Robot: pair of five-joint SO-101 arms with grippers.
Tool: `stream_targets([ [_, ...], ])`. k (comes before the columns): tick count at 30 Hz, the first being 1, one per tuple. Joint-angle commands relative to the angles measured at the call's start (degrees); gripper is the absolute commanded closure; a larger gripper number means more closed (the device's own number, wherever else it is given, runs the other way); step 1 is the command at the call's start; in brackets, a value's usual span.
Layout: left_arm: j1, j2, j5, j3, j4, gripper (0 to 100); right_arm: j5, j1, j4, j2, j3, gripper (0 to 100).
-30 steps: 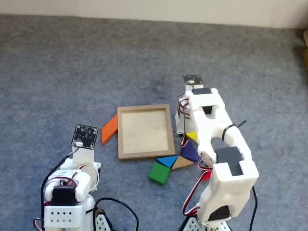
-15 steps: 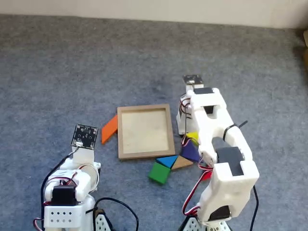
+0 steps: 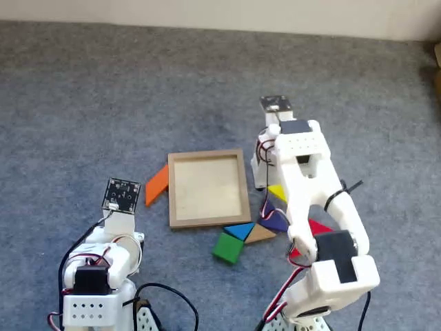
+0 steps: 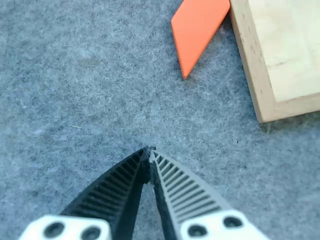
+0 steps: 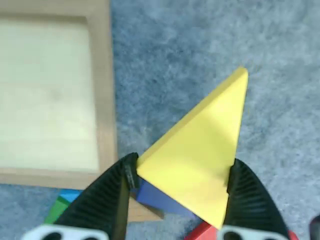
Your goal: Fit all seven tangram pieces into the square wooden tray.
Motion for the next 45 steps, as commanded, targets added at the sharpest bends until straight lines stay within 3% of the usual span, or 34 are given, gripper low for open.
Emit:
stream_targets([
  [1, -0.7, -1.5, 0.2, 1.2, 0.4, 99, 0.2, -4.2, 1.5, -5.6, -3.8, 83.1],
  [10, -0.7, -1.5, 0.2, 1.2, 0.4, 99, -7.8, -15.5, 0.7, -7.5, -3.7, 83.1],
  [16, -0.7, -1.5, 0.2, 1.2, 0.4, 99, -12.6, -21.1, -5.3, -7.4, -3.4, 83.1],
  [28, -0.7, -1.5, 0.2, 1.2, 0.4, 99, -21.1, -21.0, -17.5, -3.0, 0.1, 83.1],
  [45, -0.7, -1.5, 0.2, 1.2, 0.4, 99, -20.7, -17.8, -16.2, 0.7, 3.1, 83.1],
])
